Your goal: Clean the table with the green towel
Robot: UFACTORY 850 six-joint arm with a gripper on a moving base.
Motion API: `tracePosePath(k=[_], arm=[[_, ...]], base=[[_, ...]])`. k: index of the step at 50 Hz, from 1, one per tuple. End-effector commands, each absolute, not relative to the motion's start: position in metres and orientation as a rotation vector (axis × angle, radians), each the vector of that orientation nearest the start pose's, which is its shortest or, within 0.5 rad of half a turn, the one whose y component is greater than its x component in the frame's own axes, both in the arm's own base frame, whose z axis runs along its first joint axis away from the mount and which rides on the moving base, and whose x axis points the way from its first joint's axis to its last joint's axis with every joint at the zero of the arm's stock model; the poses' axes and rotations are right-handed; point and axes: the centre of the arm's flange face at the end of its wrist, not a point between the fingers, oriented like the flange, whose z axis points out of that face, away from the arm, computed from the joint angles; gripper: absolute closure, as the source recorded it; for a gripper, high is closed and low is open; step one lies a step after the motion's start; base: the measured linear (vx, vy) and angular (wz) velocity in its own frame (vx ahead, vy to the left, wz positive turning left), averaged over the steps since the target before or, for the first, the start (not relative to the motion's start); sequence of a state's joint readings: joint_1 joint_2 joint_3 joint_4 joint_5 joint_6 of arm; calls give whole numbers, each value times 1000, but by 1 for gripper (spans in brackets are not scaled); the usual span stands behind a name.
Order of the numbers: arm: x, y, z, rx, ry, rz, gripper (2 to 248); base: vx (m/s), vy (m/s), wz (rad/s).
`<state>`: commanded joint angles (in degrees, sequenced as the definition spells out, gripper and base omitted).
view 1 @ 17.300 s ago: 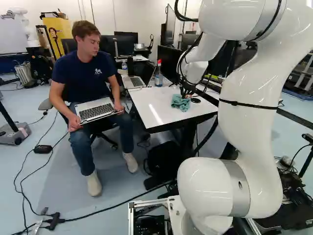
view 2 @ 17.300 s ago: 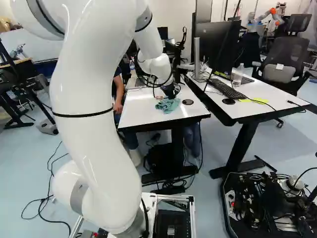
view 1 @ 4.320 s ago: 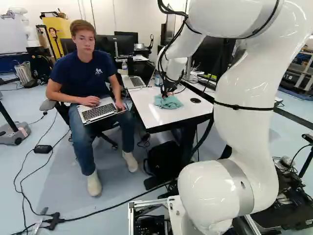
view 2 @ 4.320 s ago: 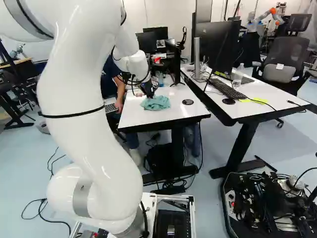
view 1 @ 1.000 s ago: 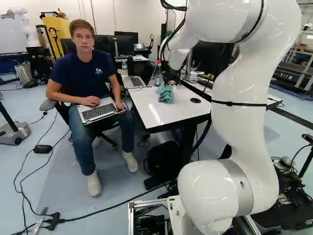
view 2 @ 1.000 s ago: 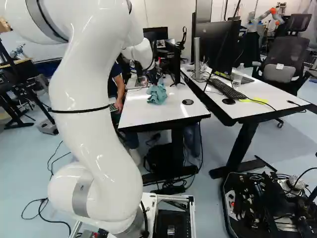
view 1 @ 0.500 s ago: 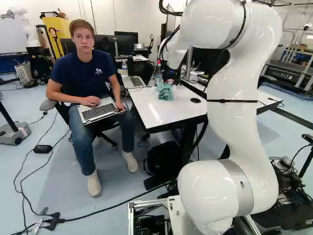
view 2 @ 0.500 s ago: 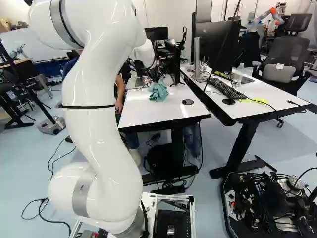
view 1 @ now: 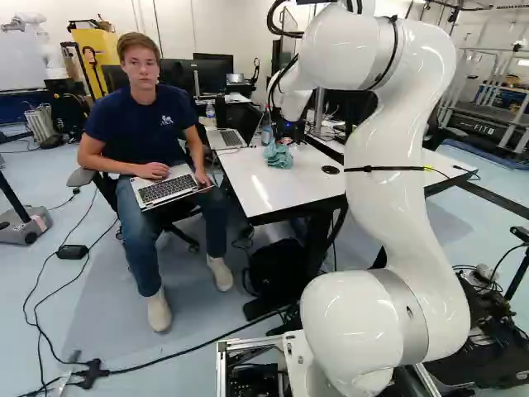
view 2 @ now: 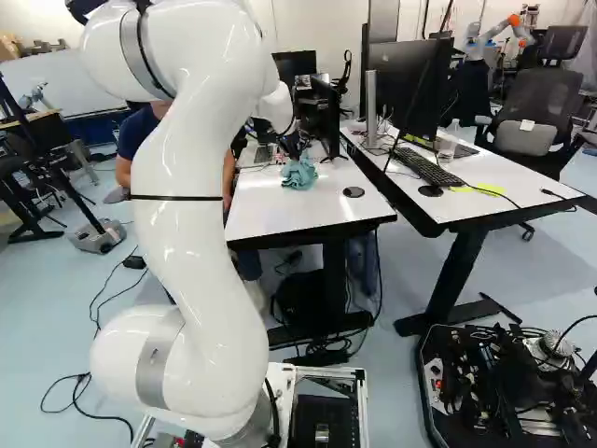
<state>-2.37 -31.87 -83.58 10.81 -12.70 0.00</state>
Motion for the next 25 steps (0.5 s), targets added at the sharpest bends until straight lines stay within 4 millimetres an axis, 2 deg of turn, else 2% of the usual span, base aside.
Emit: tracePosePath(k=[17,25], arm=[[695,-25,457,-2880,306,-976,228],[696,-25,454,-2883,306,-970,228]], base=[[0,0,0],[0,0,0]])
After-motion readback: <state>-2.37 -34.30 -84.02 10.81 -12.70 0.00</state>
